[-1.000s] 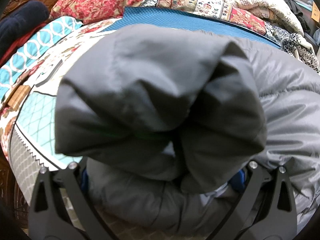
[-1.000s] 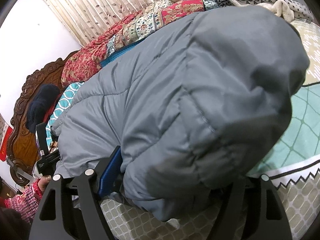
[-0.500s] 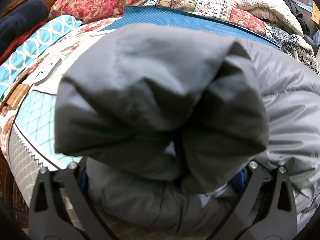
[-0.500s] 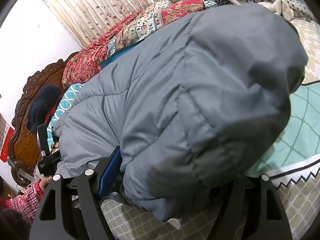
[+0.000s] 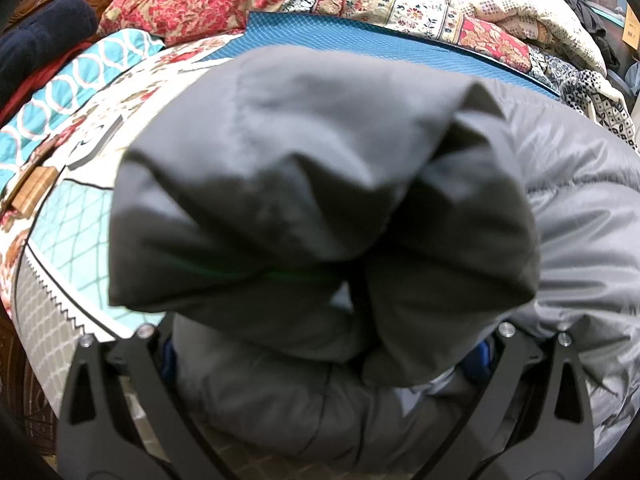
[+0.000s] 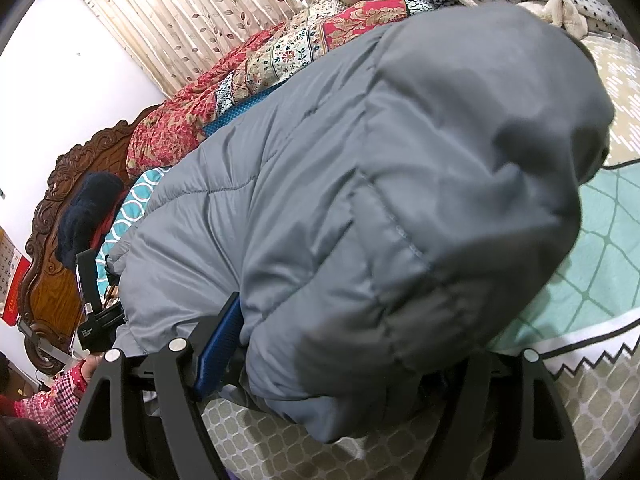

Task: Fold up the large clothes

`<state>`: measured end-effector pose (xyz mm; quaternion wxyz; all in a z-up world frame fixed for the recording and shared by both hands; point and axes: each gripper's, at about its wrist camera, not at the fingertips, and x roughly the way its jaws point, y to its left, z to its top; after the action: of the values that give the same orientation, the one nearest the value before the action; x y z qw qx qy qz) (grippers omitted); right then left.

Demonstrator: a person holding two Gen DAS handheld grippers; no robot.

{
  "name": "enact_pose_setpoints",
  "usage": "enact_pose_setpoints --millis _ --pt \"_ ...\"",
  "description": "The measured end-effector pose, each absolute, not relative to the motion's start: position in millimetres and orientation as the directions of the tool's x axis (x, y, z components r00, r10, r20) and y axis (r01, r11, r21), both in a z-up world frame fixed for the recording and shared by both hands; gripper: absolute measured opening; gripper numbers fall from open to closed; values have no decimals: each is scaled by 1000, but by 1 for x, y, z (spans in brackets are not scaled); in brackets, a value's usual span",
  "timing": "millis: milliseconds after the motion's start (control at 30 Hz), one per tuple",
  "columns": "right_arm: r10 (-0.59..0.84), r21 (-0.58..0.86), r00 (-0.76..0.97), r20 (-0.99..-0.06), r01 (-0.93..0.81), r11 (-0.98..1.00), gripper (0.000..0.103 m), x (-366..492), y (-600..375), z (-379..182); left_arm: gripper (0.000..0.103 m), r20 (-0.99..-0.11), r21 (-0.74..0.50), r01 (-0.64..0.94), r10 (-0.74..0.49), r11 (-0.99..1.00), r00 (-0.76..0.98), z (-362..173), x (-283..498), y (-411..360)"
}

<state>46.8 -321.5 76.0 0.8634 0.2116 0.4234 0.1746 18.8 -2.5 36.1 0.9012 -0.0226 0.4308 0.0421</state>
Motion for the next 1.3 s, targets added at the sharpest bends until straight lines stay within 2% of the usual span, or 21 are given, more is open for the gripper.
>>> enact_pose_setpoints --millis 833,1300 --pt "479 512 582 -657 -122 850 55 48 -319 75 98 -778 -6 -96 56 995 625 36 19 -3" --pt "481 510 585 -653 -129 850 58 47 -321 74 98 -780 -10 -96 52 995 623 34 18 -6"
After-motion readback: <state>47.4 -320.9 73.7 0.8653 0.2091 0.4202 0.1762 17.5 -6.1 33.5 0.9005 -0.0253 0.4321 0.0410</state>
